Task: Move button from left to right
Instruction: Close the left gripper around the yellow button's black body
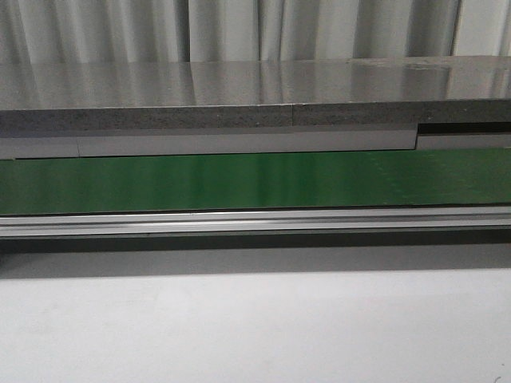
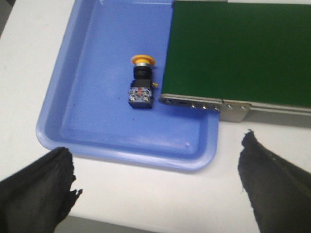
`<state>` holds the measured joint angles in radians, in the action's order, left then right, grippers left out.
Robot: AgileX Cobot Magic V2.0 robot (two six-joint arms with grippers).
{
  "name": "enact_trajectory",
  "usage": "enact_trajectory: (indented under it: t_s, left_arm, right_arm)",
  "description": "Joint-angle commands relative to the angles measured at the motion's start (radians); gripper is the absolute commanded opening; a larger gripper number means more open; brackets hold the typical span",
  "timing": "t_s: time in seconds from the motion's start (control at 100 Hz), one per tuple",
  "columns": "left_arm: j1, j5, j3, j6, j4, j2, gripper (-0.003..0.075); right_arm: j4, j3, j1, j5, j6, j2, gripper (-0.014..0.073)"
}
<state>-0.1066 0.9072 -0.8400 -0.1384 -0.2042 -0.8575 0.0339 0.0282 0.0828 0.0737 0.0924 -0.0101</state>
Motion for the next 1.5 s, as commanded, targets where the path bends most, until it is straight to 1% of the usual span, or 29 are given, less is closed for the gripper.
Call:
enact_trajectory:
  t_s: [0.0, 0.1, 0.23, 0.41, 0.51, 0.7, 0.98, 1.49]
  left_arm:
    - [-0.041, -0.101, -0.087, -0.008, -0.005, -0.076, 0.0651]
    - [-0.096, -0.133, -0.156, -0.006, 0.020, -0.179, 0.0651]
    - [-0.161, -0.138, -0.250, 0.041, 0.077, -0.328, 0.0651]
    - [-0.251, -0.146, -0.360, 0.138, 0.218, -0.547, 0.0651]
    - [-0.283, -0.146, -0.405, 0.185, 0.298, -0.649, 0.0651]
    - [-0.293, -0.156, -0.447, 0.190, 0.310, -0.796, 0.0651]
    - [-0.293, -0.170, -0.451, 0.190, 0.308, -0.933, 0.0651]
    - [-0.293, -0.178, -0.451, 0.190, 0.308, -1.020, 0.0651]
  right_arm:
    - [0.003, -0.018, -0.002, -0.081, -0.003, -0.018, -0.0067]
    - [0.003, -0.018, -0.002, -0.081, -0.003, -0.018, -0.0067]
    - [0.003, -0.018, -0.002, -0.081, -0.003, -0.018, -0.0067]
    - [0.003, -0.018, -0.002, -0.081, -0.003, -0.018, -0.0067]
    - [0.003, -0.018, -0.002, -0.081, -0.003, -0.018, -0.0067]
    - [0.003, -0.018, -0.002, -0.081, -0.003, -0.018, -0.0067]
    - [0.003, -0.018, -0.002, -0.081, -0.003, -0.018, -0.0067]
    - [0.003, -0.018, -0.002, -0.081, -0.003, -0.018, -0.0067]
